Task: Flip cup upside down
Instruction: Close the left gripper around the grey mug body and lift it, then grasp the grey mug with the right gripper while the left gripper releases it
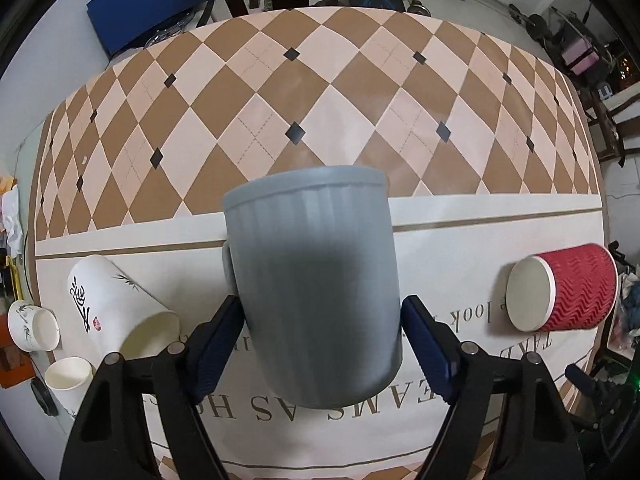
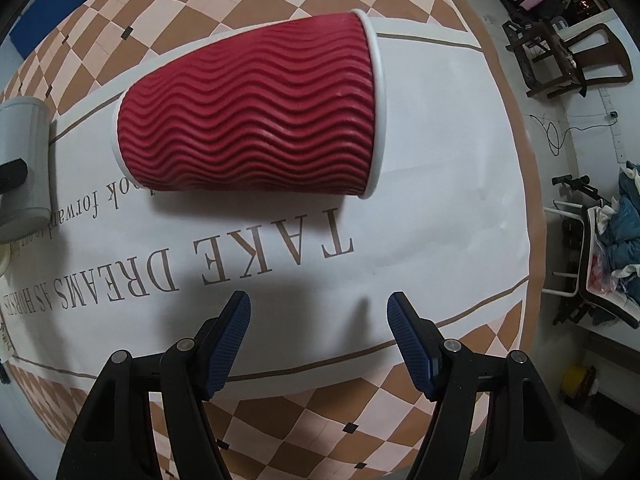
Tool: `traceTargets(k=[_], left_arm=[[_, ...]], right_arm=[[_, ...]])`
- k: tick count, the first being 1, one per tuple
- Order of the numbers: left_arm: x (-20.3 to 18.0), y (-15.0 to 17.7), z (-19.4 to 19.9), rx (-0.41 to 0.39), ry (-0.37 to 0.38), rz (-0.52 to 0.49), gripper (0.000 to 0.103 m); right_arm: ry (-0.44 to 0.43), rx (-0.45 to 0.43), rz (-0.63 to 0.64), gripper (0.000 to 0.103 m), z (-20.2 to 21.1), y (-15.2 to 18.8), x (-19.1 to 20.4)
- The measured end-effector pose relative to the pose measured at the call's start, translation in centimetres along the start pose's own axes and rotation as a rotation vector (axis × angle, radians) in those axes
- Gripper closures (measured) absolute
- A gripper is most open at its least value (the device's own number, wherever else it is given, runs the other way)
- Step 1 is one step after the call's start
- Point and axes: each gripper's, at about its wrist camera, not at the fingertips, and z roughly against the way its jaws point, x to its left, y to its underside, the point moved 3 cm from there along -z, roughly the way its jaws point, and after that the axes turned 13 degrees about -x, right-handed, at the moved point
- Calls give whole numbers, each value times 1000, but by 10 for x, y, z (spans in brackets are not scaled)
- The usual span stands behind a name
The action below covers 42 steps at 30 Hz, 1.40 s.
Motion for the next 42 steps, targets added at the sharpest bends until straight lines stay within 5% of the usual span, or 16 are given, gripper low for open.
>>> traceTargets(k=[9, 20, 32, 42], left_arm=[[2, 37, 61, -67, 16, -86, 26], [-21, 125, 99, -68, 63, -86, 26], [-44, 208, 81, -92, 66, -87, 26], [-51, 241, 62, -27, 64, -40, 26]], right_arm=[[-6, -22, 35, 30, 12, 4, 4], [20, -76, 30, 30, 70, 93, 13], [57, -98, -58, 30, 82, 196, -25], [74, -117, -80, 30, 83, 208, -37]])
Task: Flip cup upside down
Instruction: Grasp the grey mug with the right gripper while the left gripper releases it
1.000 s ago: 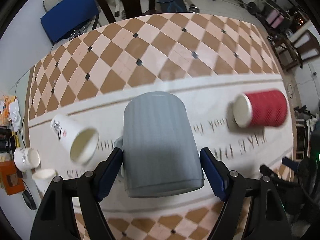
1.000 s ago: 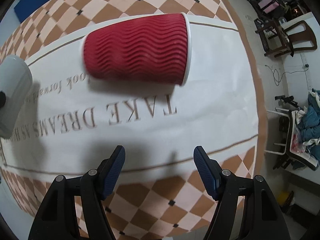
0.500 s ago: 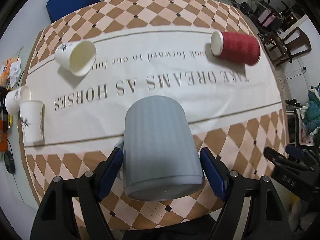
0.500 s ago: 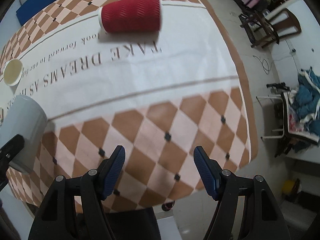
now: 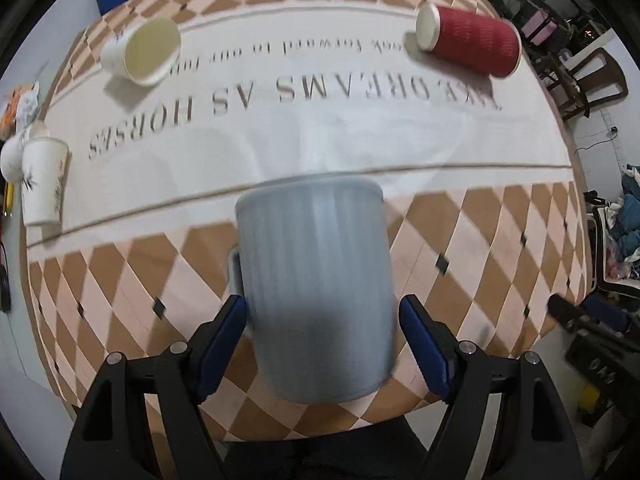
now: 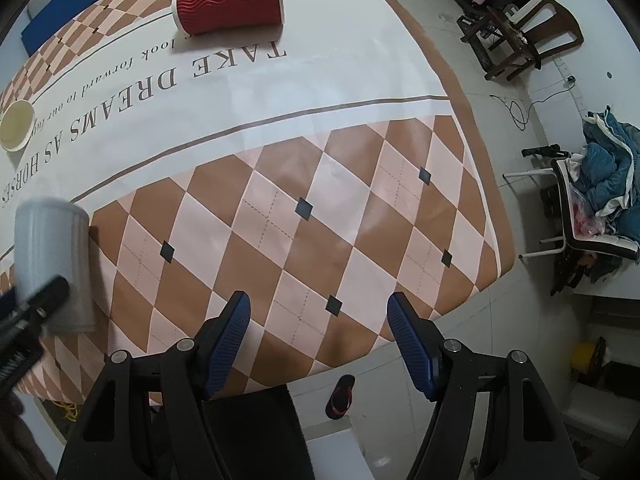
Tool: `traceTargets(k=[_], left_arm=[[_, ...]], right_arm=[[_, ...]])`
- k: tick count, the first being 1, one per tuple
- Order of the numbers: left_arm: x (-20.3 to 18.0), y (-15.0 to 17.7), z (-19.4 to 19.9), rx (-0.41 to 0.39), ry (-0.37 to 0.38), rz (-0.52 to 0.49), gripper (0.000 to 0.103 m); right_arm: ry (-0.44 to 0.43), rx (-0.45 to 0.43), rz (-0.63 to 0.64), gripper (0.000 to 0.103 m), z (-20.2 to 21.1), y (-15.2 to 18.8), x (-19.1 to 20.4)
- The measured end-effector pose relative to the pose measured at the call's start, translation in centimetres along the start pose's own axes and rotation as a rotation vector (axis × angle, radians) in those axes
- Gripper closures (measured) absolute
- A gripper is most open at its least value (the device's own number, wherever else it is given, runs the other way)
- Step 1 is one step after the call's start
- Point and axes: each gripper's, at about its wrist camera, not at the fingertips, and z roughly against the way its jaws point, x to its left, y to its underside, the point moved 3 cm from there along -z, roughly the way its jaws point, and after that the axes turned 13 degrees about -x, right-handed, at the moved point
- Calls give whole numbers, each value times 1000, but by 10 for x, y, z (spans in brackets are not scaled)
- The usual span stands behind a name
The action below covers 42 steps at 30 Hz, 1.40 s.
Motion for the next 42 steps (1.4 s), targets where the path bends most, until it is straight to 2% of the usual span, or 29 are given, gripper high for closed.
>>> traceTargets(k=[6, 10, 12, 13, 14, 16, 17, 20, 23, 25, 27, 30, 36, 40, 42], left_arm=[[-7, -1, -4, 1, -11, -9, 26], [-9, -9, 7, -39, 2, 11, 25], [-8, -15, 20, -65, -8, 7, 17], [-6, -17, 28, -80, -1, 15, 6], [-3, -19, 34, -90, 6, 25, 0], [5, -25, 52, -121, -10, 36, 0], [13, -27, 65, -159, -47, 33, 0], [30, -31, 90, -244, -161, 6, 0], [58, -16, 100, -273, -246, 35, 0], [82, 2, 92, -242, -299, 86, 0], [100, 19, 80, -185, -333, 139, 0], [121, 47, 58, -114, -382, 211, 0], [143, 99, 28, 12, -375, 396, 0], [145, 116, 13, 52, -385, 448, 0], [146, 122, 10, 52, -392, 470, 0]], right_arm=[[-3, -11, 8, 30, 1, -6, -4], [-15, -22, 17, 30, 7, -10, -5], [-34, -23, 17, 27, 11, -14, -4], [-46, -25, 17, 25, 12, -15, -3], [-76, -36, 18, 20, 16, -19, -2], [-119, -70, 49, 15, 26, -26, 3], [-132, -95, 95, 12, 33, -31, 9], [-130, -182, 339, 11, 55, -39, 39], [-67, -267, 761, 11, 74, -29, 90], [-25, -314, 1040, 11, 78, -13, 121], [43, -396, 1412, 11, 76, 18, 153], [116, -473, 1849, 12, 65, 56, 177], [115, -587, 2478, 21, 46, 99, 189], [186, -658, 2838, 31, 23, 119, 181], [256, -748, 2985, 32, 6, 123, 180]])
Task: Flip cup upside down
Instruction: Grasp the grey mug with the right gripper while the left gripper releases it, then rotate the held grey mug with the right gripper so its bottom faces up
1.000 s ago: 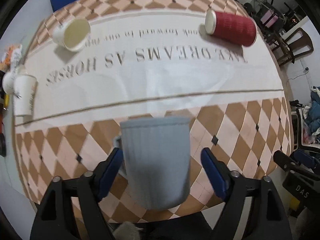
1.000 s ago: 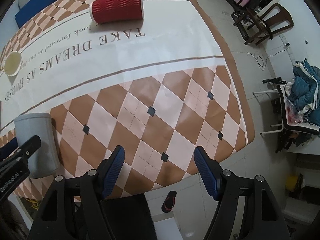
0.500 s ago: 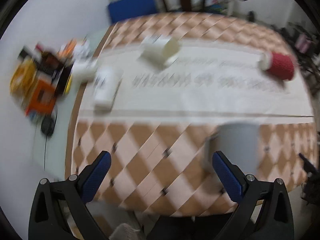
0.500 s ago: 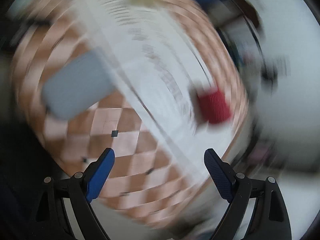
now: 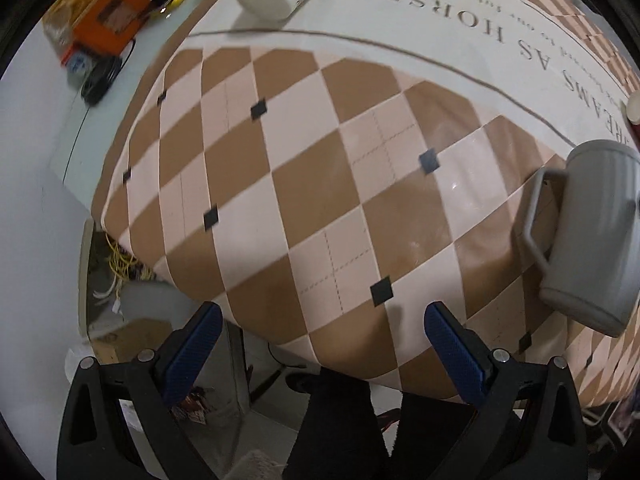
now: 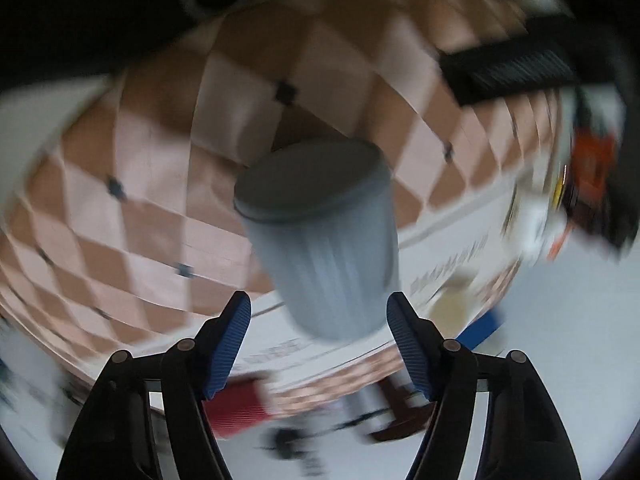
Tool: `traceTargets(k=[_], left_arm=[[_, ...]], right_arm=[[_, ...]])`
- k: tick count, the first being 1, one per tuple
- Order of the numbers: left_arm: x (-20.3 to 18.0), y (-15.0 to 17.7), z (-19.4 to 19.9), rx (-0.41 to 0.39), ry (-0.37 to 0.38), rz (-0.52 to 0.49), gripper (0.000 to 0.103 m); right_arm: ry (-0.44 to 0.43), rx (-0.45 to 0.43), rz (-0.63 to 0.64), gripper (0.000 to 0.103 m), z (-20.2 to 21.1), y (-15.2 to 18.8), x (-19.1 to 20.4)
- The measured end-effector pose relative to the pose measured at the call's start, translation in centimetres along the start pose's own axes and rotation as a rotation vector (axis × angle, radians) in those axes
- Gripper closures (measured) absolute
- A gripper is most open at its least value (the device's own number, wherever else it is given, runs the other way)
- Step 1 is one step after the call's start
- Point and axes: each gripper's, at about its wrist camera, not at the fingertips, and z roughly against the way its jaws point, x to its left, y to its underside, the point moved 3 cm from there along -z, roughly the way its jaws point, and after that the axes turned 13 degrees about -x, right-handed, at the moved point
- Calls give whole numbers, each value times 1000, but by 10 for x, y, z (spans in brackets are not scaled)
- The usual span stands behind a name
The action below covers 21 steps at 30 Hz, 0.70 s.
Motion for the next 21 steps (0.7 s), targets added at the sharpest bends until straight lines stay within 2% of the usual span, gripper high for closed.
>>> traceTargets(k=[1, 2, 4, 9, 12, 17, 21], left_arm=[[2, 2, -1, 3, -3, 10, 0], [4, 4, -3, 6, -2, 24, 0], [13, 7, -6, 7, -9, 47, 0], [25, 2, -7, 6, -19, 93, 0], [31, -4, -5, -12, -30, 98, 0], [27, -17, 11, -47, -38, 76, 0], [25, -31, 19, -74, -43, 61, 0]], right_arm=[[28, 0, 59, 32, -5, -4, 1], [43, 3, 104, 28, -11, -5, 3], [54, 6, 164, 25, -18, -7, 4], [59, 1, 197, 21, -28, -5, 2], [61, -22, 175, 21, -28, -1, -1], [19, -38, 0, 21, -24, -6, -13], [-33, 5, -281, 21, -19, 5, -38]])
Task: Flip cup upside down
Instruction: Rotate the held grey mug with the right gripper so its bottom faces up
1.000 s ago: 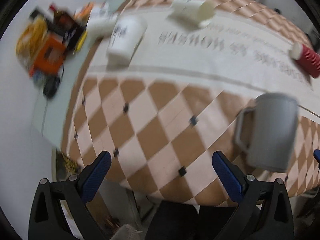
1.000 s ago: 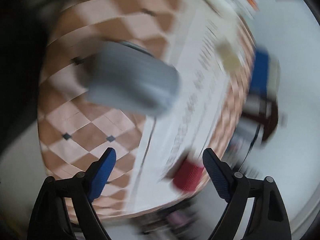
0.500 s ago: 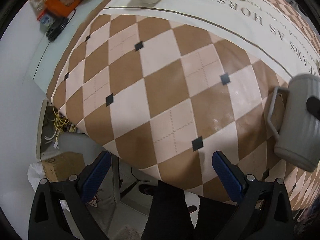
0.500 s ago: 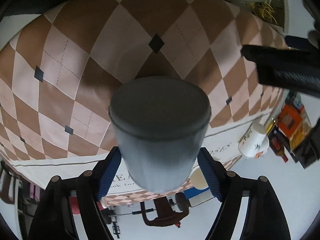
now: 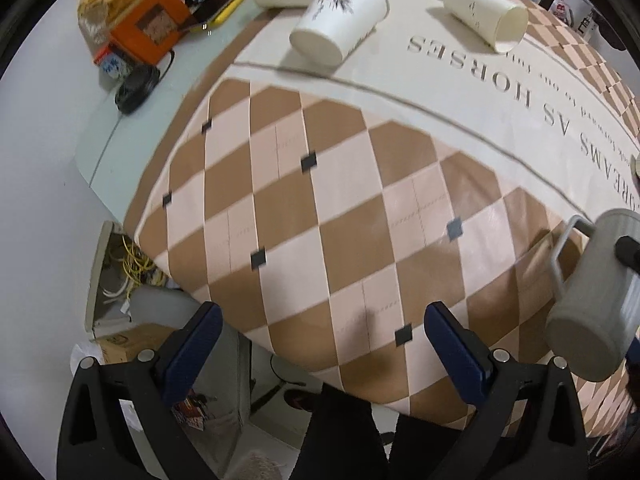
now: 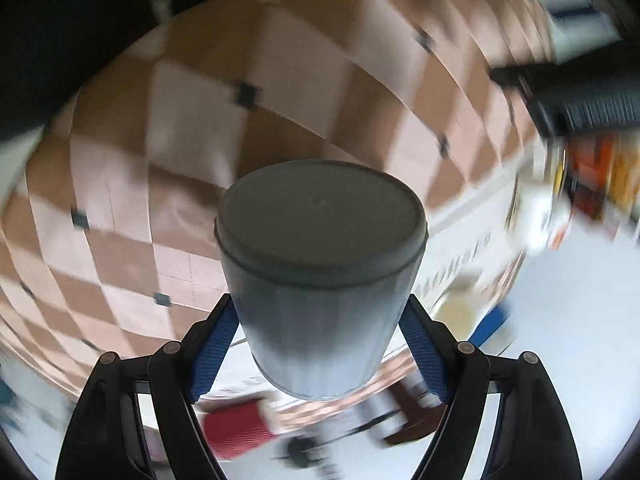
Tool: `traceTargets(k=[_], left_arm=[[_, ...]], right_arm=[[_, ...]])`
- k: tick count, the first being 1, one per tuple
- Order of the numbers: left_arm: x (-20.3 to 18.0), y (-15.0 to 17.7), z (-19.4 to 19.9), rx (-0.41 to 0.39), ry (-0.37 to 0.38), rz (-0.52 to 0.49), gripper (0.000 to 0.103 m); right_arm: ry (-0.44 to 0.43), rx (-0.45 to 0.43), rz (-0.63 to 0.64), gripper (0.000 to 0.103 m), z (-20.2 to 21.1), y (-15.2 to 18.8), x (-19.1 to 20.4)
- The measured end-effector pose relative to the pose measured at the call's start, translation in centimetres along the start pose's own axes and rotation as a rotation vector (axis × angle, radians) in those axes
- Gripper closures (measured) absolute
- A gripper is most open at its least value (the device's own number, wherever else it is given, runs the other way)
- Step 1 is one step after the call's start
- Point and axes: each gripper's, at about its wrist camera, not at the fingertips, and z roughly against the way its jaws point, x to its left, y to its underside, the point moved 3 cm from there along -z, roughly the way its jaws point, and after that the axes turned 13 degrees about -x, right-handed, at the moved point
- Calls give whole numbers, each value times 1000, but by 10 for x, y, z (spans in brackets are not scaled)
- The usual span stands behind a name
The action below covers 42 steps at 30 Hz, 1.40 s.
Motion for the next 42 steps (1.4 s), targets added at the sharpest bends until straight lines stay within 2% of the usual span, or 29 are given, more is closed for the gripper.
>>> traceTargets(k=[2, 6, 8, 12, 16, 21, 27, 30, 34, 36, 42], left_arm=[[-4, -9, 5, -22, 1, -17, 0], [-9, -28, 10, -48, 13, -29, 0], [-12, -37, 11, -64, 19, -40, 0], [-21, -50, 10, -70, 46, -58, 0], [-31, -56, 6, -66, 80, -77, 0], [-43, -61, 1, -56, 117, -101, 0], [-57, -58, -9, -21, 164, -116, 0], [-62, -58, -15, 3, 171, -118, 0], [-64, -60, -15, 5, 174, -137, 0], [-64, -62, -17, 9, 179, -141, 0], [-69, -68, -22, 25, 234, -132, 0]], right_arm=[[-32, 40, -145, 21, 1, 7, -12], [-181, 144, -556, 21, -14, 41, -46], [-244, 185, -726, 21, -18, 59, -44], [-440, 267, -1079, 21, -38, 101, -40], [-611, 353, -1345, 21, -57, 133, -26], [-735, 447, -1621, 20, -77, 164, -10], [-794, 527, -1865, 19, -94, 186, -10], [-824, 536, -1906, 18, -102, 187, -5], [-828, 504, -1942, 17, -102, 188, -2], [-799, 472, -1952, 12, -98, 194, -6], [-749, 384, -1964, 12, -88, 212, -19]])
